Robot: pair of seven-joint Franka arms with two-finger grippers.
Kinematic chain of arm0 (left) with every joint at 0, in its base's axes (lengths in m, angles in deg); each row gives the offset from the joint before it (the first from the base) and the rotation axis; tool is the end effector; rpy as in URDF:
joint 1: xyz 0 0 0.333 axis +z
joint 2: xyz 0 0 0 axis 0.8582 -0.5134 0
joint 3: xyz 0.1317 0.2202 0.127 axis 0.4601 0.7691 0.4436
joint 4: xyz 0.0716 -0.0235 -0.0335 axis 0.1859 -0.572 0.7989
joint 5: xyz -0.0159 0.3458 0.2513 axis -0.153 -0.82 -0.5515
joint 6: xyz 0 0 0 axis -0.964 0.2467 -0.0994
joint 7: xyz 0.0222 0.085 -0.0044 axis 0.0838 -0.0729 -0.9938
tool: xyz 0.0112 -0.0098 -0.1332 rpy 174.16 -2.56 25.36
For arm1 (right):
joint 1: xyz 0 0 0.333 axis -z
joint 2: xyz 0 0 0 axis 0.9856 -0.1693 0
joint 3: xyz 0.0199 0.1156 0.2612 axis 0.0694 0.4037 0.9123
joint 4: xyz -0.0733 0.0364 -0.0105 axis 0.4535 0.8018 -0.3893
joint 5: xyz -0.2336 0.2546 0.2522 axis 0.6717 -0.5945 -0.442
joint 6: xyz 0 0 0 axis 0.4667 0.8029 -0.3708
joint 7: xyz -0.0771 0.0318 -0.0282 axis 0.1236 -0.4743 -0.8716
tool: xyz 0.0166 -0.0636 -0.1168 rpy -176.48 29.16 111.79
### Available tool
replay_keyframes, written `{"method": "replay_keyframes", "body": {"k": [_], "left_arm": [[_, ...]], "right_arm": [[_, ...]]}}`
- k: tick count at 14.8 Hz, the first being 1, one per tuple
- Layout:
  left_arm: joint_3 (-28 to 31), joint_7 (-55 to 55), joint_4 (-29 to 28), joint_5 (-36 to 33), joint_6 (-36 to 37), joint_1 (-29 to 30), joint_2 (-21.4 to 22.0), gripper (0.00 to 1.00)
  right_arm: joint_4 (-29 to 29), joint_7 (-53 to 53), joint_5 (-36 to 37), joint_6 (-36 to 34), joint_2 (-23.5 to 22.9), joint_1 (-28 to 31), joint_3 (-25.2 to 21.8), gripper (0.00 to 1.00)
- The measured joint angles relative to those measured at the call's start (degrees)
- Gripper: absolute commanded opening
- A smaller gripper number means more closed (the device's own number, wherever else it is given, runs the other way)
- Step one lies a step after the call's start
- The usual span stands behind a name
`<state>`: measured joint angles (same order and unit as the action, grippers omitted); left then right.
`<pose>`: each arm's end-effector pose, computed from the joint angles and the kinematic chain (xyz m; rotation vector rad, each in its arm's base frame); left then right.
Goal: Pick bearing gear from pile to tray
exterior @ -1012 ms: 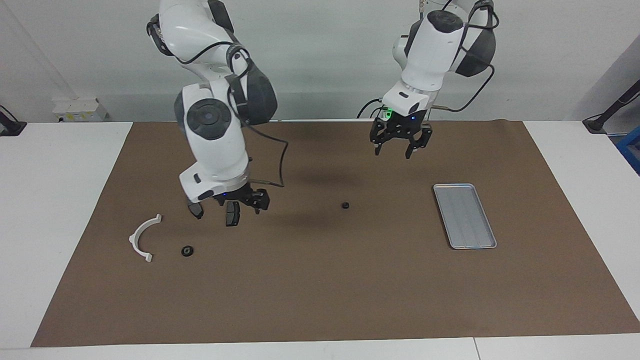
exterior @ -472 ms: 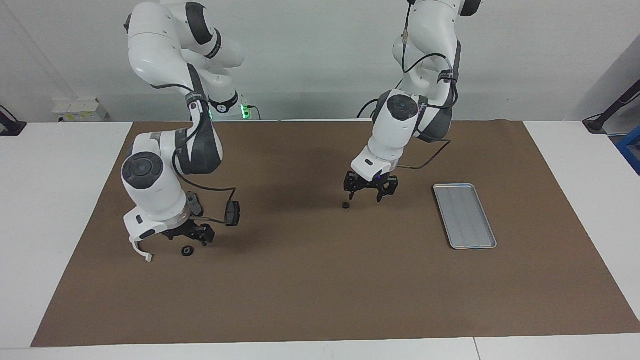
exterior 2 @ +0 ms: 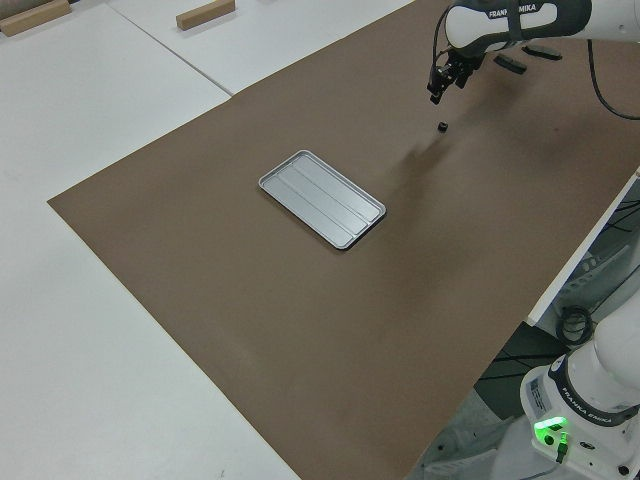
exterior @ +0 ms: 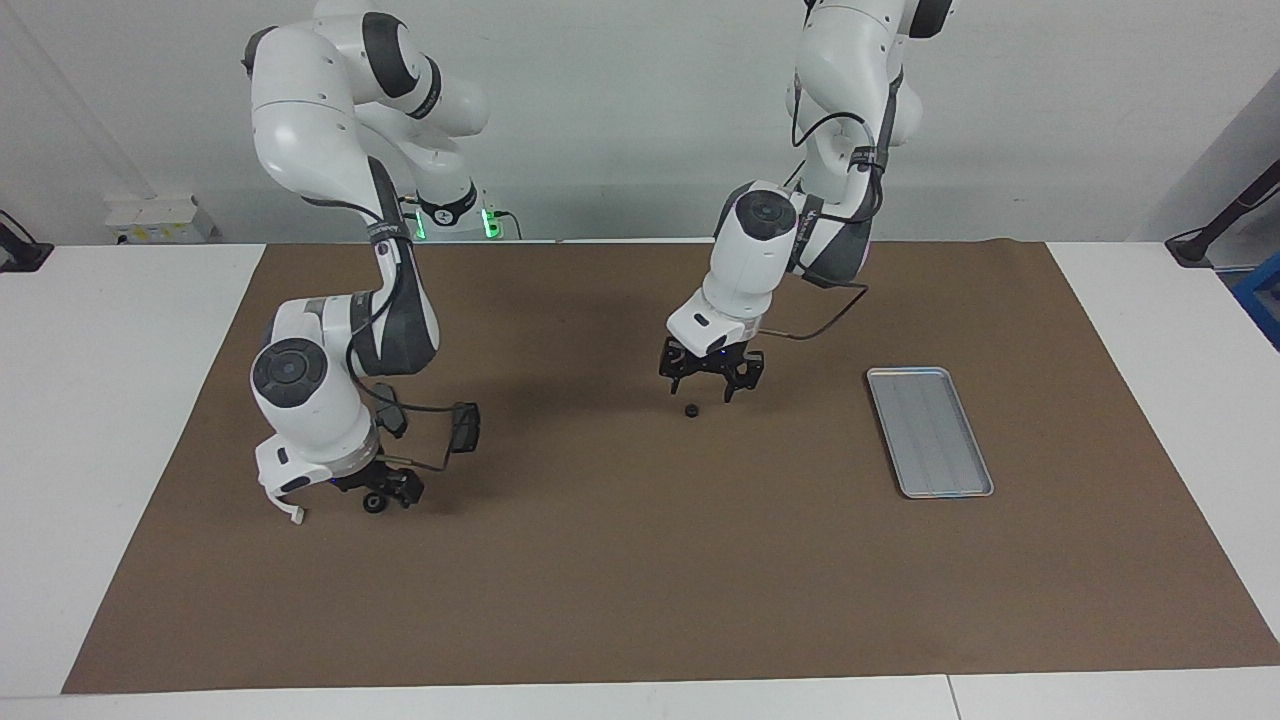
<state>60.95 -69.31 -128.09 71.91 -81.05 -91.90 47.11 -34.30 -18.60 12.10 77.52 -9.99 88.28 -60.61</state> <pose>0.5376 -0.3782 0.2875 2.9768 -0.3177 0.1495 0.7121 0.0091 0.2407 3.0134 -0.4265 -0.0215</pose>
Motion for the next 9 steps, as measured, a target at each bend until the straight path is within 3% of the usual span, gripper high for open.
{"method": "replay_keyframes", "body": {"k": [3,7,9], "left_arm": [[-0.05,0.00,0.17,0.00,-3.47,-1.61,-2.67,0.90],[0.22,0.19,0.20,0.00,-2.83,-1.78,-3.29,0.90],[0.37,0.27,0.19,0.00,-1.30,-1.78,-3.29,0.90]], "right_arm": [[-0.15,0.02,0.75,1.30,-1.39,0.89,-0.02,1.00],[-1.51,0.02,0.78,2.14,-1.66,1.43,-0.02,1.00],[-1.71,0.02,0.78,2.14,-1.65,1.56,-0.02,0.90]]}}
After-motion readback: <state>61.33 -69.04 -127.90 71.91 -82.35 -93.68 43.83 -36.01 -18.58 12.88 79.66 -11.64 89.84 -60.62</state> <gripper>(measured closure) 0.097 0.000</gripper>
